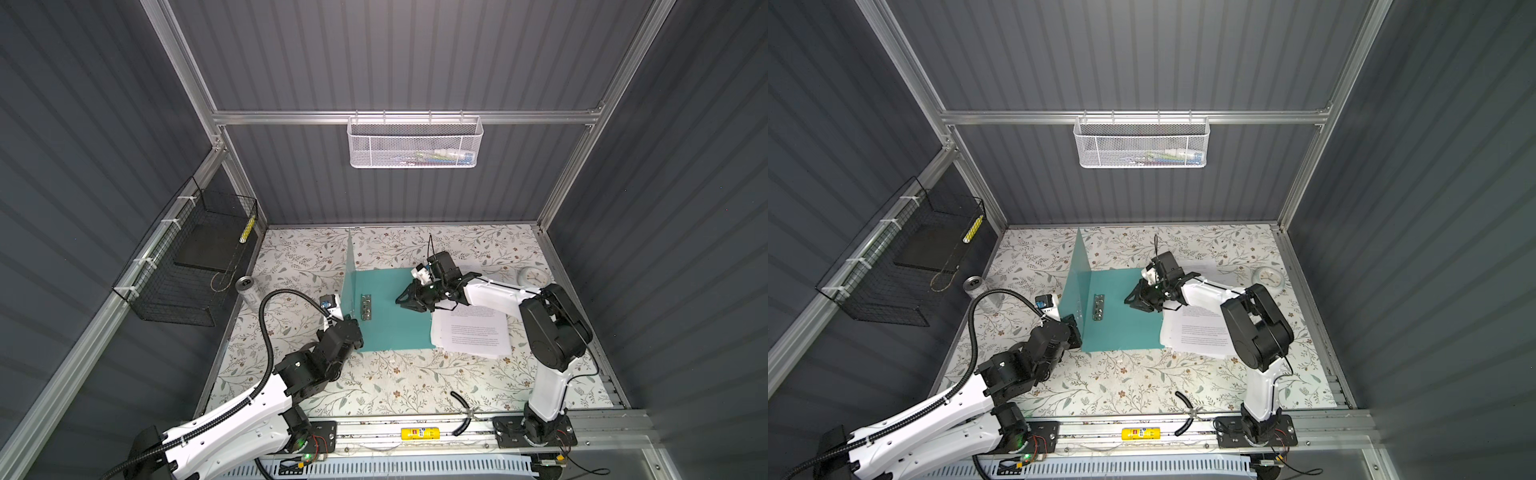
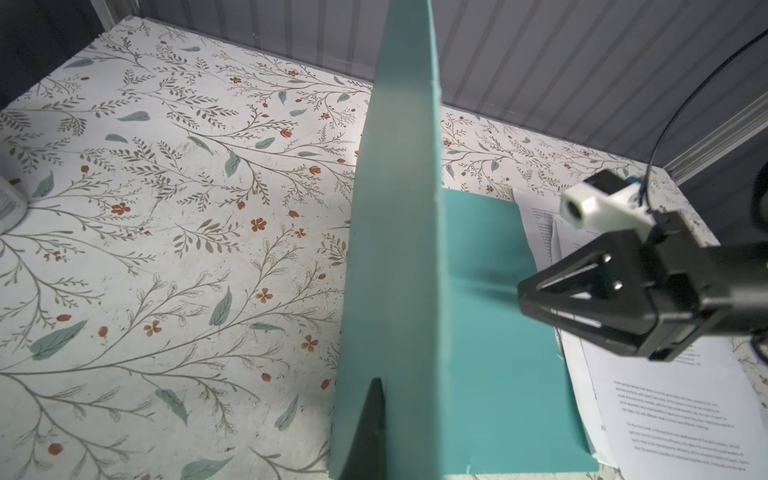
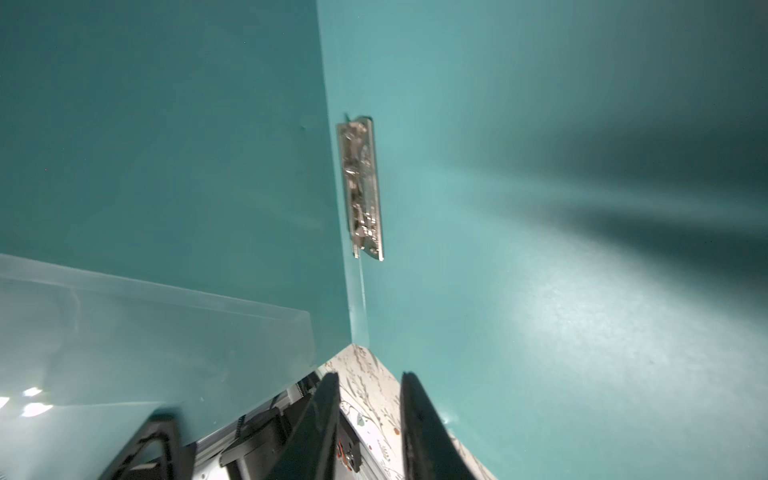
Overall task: Put the files into the folder
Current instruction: 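Lay the opened cover flat with the right gripper while the left gripper holds the folder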
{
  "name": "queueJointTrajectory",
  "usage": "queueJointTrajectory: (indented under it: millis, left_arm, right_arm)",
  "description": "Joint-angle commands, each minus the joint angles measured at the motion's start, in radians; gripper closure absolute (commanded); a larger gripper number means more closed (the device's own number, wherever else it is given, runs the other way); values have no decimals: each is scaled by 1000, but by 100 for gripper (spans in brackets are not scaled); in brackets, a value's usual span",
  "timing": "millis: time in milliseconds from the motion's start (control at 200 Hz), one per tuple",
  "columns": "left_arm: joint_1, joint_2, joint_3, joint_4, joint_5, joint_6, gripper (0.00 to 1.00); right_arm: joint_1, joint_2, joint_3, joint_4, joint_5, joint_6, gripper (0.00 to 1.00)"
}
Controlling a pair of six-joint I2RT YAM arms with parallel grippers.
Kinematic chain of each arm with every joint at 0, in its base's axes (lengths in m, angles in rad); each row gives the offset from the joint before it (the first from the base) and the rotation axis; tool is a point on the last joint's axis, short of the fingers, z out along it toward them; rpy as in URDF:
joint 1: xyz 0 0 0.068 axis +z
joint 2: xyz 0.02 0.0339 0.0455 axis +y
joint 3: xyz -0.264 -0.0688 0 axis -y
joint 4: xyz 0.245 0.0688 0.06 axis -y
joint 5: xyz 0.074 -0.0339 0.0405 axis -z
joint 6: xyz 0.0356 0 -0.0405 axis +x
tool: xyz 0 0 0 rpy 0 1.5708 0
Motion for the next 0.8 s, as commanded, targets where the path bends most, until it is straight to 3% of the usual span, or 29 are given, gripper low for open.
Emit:
queueJointTrajectory:
  millis: [0,170,270,360,485,625,716,796]
  left_arm:
    - [9,11,2,-48,-22,-86,82]
    - [12,23,25,-176,-130,-231,31]
    - [20,-2,26,-361,-227,-451,15]
    - [22,-66,-2,-439,-259,-583,9]
    - [22,-153,-51,-639,-290,-886,7]
    - [22,-250,-129,-697,-282,-1026,3]
    - [22,-286,-134,-717,-283,-1036,3]
    - [22,-278,-86,-705,-286,-942,3]
  right_arm:
    - [-2,30,3,-16,37,-38,72]
    - [-2,69,-11,-36,74,-69,72]
    - [-2,77,-26,-42,102,-90,72]
    - [-3,89,-42,-42,112,-95,72]
    - [-3,96,-63,-43,110,-100,72]
    - [-4,96,-73,-69,134,-117,72]
    - [-3,97,-66,-77,138,-121,72]
    - [-3,94,-43,-97,132,-127,72]
